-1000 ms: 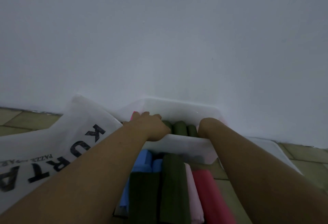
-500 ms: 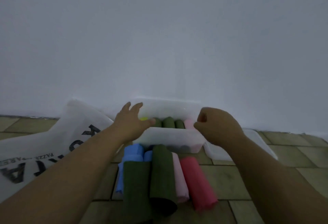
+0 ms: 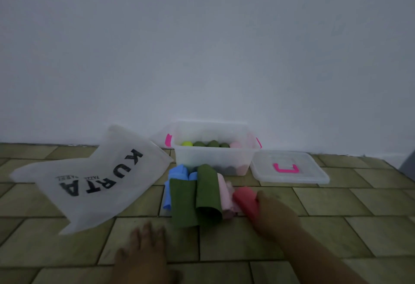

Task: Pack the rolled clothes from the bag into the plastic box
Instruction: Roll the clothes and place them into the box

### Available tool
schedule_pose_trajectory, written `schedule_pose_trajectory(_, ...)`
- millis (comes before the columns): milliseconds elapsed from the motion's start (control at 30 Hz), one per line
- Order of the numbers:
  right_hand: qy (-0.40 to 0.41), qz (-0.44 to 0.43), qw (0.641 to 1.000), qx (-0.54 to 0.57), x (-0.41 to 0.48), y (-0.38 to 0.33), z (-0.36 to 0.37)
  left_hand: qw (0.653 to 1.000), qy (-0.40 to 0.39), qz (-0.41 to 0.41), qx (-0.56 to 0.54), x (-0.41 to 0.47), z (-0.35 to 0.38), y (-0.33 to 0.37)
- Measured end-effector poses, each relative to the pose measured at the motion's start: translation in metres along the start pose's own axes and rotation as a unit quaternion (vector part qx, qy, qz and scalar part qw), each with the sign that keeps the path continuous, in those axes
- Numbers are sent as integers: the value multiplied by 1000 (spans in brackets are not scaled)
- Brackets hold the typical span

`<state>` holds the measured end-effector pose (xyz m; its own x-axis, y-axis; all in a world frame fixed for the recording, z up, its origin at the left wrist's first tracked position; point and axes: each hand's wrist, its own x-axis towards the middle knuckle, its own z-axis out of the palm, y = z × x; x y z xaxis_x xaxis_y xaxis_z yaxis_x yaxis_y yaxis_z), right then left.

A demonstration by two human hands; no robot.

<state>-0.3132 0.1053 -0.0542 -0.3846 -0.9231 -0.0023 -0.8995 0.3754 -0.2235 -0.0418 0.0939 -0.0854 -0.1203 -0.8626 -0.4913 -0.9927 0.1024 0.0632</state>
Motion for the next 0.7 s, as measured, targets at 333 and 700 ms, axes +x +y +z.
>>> schedule_pose_trajectory(333, 52, -163, 984, -47, -102, -57, 27, 997, 47, 39, -57, 10, 10, -10)
schedule_pose_trajectory(700, -107, -89, 979, 147, -108, -64, 25, 796, 12, 5, -605, -50, 21, 18)
